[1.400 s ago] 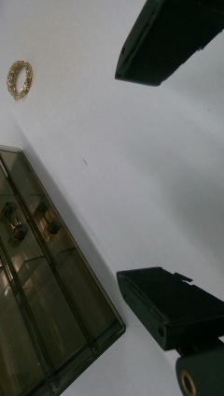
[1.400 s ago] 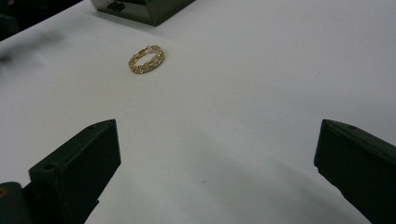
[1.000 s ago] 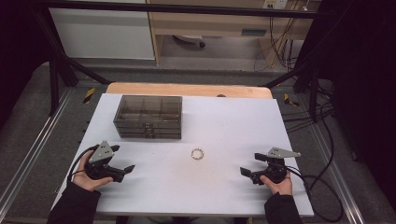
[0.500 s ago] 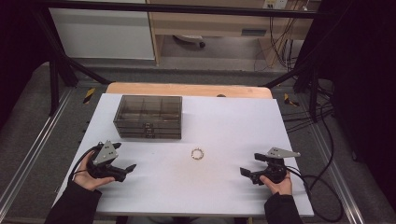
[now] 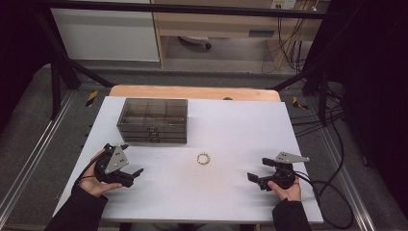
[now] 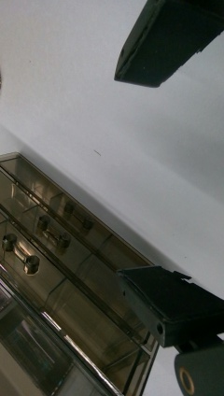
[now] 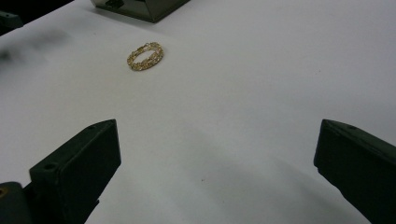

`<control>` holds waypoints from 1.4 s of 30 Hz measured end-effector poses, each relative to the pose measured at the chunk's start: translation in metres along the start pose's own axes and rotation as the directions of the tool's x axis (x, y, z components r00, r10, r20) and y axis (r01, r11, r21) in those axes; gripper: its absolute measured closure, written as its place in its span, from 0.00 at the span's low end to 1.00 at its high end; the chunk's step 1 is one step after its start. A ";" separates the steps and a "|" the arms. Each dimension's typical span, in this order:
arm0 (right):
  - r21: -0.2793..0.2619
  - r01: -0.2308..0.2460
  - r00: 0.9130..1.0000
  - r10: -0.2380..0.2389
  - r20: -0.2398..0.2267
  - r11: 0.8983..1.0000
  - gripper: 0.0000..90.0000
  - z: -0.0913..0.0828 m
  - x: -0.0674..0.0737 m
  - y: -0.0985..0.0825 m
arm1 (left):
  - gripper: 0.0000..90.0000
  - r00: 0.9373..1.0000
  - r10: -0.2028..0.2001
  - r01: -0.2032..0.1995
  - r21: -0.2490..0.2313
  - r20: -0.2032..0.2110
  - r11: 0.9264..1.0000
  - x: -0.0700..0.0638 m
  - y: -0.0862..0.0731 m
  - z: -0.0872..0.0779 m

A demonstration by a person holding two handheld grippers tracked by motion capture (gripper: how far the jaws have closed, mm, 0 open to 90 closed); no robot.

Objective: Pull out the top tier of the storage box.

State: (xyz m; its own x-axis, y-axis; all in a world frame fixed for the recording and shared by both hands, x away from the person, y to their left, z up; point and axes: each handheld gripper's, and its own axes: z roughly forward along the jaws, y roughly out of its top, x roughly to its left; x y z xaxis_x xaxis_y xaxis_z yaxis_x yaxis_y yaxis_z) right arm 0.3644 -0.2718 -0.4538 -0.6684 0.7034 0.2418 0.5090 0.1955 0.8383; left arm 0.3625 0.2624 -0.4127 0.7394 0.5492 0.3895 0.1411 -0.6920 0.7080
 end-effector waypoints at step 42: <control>0.005 0.005 1.000 -0.005 0.006 1.000 0.01 0.000 0.000 0.000 | 0.09 0.897 0.395 -0.392 0.058 -0.196 0.918 0.002 0.022 0.026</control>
State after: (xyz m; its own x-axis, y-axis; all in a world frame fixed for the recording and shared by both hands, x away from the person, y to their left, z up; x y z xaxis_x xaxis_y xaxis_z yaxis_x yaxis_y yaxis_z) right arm 0.3644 -0.2716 -0.4545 -0.6680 0.7062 0.2349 0.5085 0.2026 0.8369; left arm 0.3841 0.2361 -0.4113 0.5905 0.3110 0.7447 -0.1222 -0.8776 0.4635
